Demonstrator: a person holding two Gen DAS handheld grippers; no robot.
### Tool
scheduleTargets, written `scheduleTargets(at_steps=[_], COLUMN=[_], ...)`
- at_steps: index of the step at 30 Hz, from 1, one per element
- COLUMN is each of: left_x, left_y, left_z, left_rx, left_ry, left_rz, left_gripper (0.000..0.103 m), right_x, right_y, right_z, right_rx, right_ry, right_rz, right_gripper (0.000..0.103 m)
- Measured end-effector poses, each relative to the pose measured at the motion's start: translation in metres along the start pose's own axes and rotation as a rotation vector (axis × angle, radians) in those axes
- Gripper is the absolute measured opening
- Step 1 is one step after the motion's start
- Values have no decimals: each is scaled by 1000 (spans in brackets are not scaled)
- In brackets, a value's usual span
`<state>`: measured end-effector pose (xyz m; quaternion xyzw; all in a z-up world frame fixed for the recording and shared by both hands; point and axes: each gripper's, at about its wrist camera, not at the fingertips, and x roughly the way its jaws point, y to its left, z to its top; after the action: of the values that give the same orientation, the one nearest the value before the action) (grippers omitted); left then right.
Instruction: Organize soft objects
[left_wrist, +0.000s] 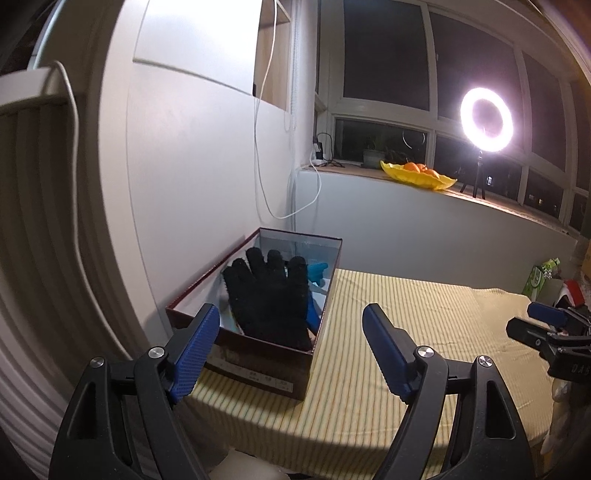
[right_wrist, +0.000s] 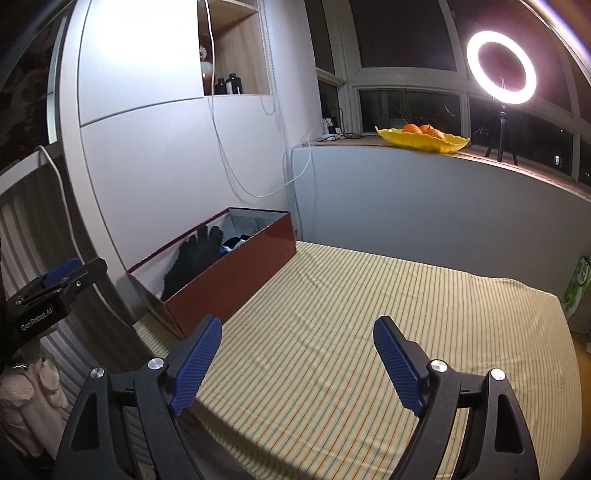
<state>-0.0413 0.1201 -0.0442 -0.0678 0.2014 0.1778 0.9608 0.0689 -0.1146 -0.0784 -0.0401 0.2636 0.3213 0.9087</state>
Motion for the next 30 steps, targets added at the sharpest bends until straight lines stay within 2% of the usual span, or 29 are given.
scheduleTargets(at_steps=[13, 23, 30], left_x=[53, 54, 54], left_y=[26, 26, 13], left_z=[0, -2, -6], left_rx=[-12, -14, -29], left_ry=[78, 84, 101], left_rz=[-45, -22, -17], left_gripper=[80, 80, 80], right_x=[44, 57, 50], right_y=[18, 14, 0], right_z=[19, 17, 10], right_rx=[-2, 15, 2], right_ry=[38, 51, 57], right_rz=[-52, -19, -13], right_gripper=[81, 81, 81])
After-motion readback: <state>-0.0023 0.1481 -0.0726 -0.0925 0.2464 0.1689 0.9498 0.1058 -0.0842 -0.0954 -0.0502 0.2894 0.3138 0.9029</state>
